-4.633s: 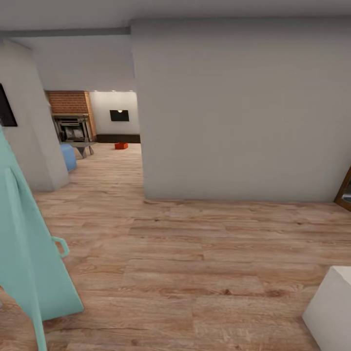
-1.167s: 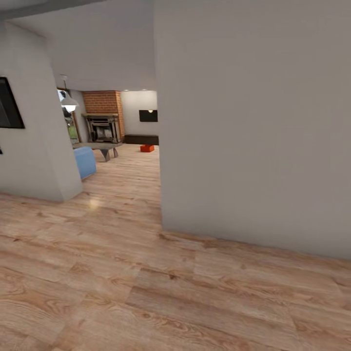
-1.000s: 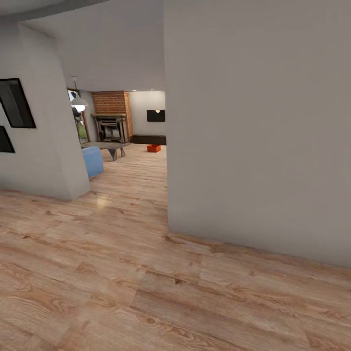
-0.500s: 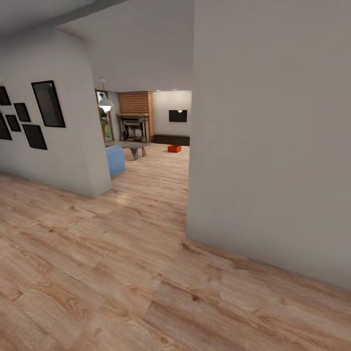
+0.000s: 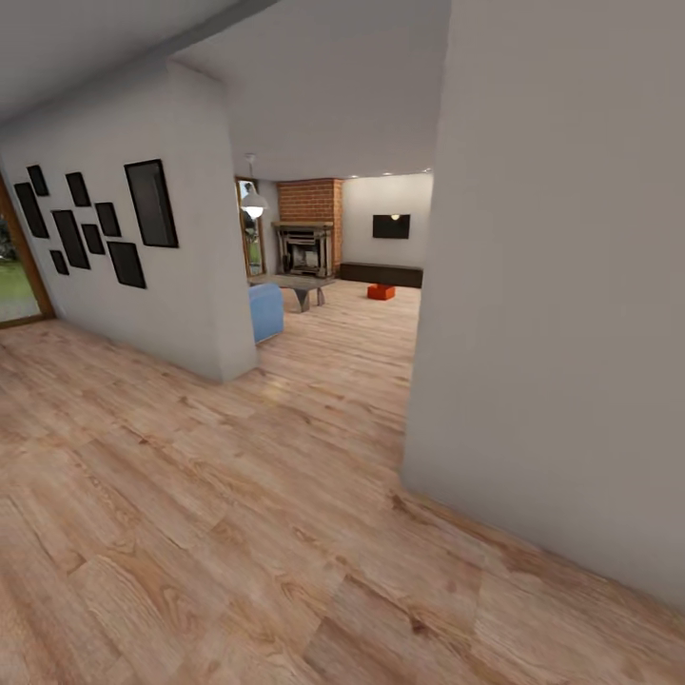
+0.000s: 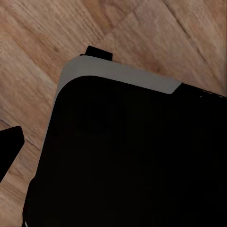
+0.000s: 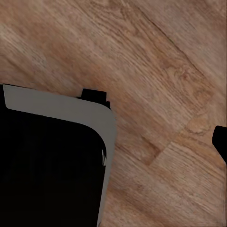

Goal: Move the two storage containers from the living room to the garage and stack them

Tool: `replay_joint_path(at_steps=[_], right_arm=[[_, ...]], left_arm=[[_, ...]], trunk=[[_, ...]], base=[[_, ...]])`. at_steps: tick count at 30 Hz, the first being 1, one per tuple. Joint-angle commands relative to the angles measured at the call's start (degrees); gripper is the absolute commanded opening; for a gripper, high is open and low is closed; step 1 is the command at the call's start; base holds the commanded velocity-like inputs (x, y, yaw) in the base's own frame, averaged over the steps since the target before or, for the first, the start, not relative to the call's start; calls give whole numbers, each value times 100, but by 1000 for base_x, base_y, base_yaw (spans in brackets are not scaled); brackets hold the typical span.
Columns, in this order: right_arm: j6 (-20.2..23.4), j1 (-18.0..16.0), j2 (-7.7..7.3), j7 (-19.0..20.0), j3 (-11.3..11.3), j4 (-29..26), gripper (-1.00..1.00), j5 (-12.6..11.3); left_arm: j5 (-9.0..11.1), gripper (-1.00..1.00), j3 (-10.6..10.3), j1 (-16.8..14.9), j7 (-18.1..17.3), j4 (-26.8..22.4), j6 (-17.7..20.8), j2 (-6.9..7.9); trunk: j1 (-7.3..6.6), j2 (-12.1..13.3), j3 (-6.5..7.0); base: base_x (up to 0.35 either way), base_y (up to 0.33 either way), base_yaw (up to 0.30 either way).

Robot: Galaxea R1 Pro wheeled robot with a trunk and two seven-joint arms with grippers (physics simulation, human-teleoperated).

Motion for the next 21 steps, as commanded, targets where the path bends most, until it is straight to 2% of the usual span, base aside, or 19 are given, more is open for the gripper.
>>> replay_joint_path(at_steps=[1,11,21], right_arm=[[-35,-7,1,22,45,18,100,-61],[-35,-7,-5,23,45,18,100,-58],[-30,-7,-4,44,73,18,100,-35]], left_arm=[[32,100,2,-1,2,-10,30,0],[32,100,3,-1,2,-10,30,0],[32,100,2,-1,2,-10,30,0]], trunk=[[3,-3,-6],[3,-3,-6],[3,-3,-6]], base=[[322,0,272],[322,0,262],[322,0,22]])
